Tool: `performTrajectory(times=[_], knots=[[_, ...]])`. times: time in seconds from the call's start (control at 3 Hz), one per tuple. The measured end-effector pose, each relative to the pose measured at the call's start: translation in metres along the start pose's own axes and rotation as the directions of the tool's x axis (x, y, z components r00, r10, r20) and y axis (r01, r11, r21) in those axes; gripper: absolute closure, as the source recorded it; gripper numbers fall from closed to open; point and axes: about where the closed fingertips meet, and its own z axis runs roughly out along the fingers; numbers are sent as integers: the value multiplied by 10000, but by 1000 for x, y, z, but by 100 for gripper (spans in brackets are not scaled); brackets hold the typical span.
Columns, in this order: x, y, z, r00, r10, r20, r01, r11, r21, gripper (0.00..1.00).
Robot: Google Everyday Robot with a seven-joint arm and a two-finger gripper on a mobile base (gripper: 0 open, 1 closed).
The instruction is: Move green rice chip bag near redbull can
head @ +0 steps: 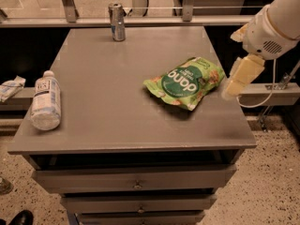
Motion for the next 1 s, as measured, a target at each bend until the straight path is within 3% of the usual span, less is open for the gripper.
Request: performTrajectory(times=[0.33, 1.0], knots=[[-3, -30, 36, 9958, 493, 767, -494, 9988, -8, 0], [3, -61, 104, 9646, 1980, 1740, -1876, 9794, -747, 1]])
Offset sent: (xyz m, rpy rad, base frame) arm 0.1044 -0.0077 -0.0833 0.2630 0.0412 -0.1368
